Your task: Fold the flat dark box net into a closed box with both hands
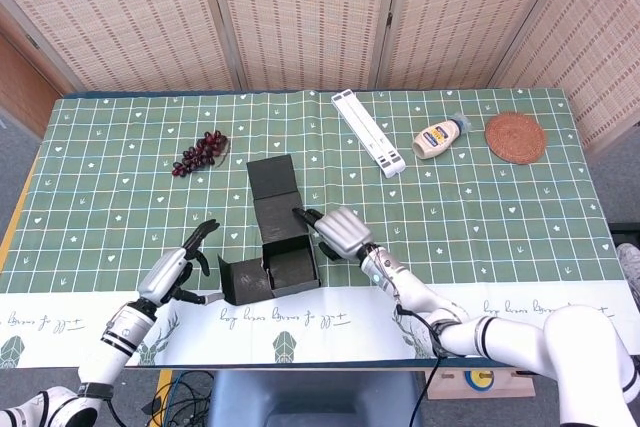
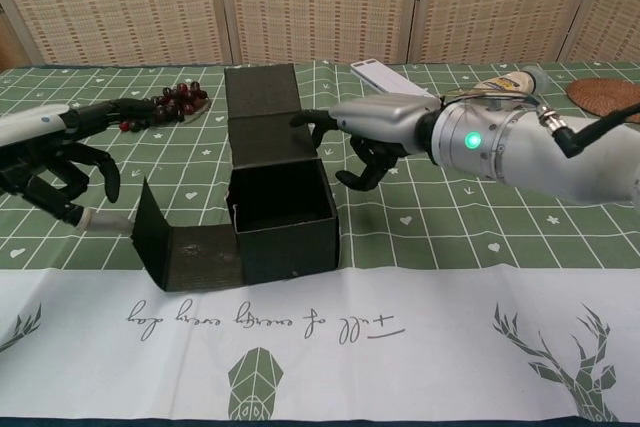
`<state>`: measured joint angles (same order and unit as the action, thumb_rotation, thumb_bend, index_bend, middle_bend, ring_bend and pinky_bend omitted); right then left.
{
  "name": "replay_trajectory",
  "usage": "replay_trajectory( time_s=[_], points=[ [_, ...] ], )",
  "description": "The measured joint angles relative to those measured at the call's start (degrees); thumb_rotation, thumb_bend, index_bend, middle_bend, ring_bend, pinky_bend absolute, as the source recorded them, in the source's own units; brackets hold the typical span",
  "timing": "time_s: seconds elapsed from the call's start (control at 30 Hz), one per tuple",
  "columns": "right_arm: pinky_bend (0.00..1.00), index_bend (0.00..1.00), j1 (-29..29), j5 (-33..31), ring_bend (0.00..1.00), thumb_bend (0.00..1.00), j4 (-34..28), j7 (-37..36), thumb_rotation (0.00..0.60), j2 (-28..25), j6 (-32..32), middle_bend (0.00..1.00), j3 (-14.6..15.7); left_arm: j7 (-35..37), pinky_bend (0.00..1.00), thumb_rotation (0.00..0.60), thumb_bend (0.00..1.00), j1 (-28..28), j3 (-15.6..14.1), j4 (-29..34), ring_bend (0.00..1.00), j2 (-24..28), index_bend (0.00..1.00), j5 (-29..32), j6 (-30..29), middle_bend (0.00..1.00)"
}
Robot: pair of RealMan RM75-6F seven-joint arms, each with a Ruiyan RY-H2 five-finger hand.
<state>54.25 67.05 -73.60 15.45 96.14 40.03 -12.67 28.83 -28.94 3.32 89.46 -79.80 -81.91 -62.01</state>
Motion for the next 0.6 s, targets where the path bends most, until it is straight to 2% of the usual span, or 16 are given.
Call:
replay_trajectory(
  time_s=[0.17, 0.23, 0.37, 0.43, 0.5, 0.6],
  points=[
    [0.96, 0.0, -1.63, -0.56, 0.71, 0.54, -3.76, -2.33, 0.6, -1.98, 0.5, 0.16, 0.64, 0.74, 0.88, 0.6, 0.1, 0.39, -0.12, 0.16, 0.51, 0.33, 0.0, -0.64, -0.53, 0.0],
    [0.96, 0.0, -3.16, -0.59, 0.71, 0.5, -6.27, -4.38, 0.6, -3.23, 1.28, 0.14, 1.18, 1.15, 0.88, 0.6, 0.1, 0.58, -0.2, 0.23, 0.51, 0.46, 0.0, -0.93, -0.71, 0.0],
    [0.96, 0.0, -6.11, -1.02, 0.71, 0.2, -10.47, -9.72, 0.6, -5.19, 2.34, 0.07, 2.04, 1.63, 0.88, 0.6, 0.1, 0.79, -0.35, 0.57, 0.51, 0.69, 0.0, -1.46, -0.96, 0.0],
    [0.96, 0.0, -7.63, -1.77, 0.71, 0.08, -12.38, -12.99, 0.6, -5.91, 2.71, 0.06, 2.25, 1.69, 0.88, 0.6, 0.1, 0.87, -0.42, 0.85, 0.51, 0.81, 0.0, -1.76, -1.13, 0.0],
    [0.96, 0.0, -9.17, -3.0, 0.71, 0.01, -13.92, -15.92, 0.6, -6.31, 3.13, 0.04, 2.38, 1.72, 0.88, 0.6, 0.1, 0.95, -0.47, 1.16, 0.51, 0.9, 0.0, -2.01, -1.28, 0.0],
    [0.96, 0.0, -10.51, -5.35, 0.7, 0.0, -14.78, -17.75, 0.6, -6.02, 3.67, 0.03, 2.48, 1.82, 0.88, 0.6, 0.1, 1.12, -0.61, 1.63, 0.51, 1.09, 0.0, -2.35, -1.53, 0.0]
  ],
)
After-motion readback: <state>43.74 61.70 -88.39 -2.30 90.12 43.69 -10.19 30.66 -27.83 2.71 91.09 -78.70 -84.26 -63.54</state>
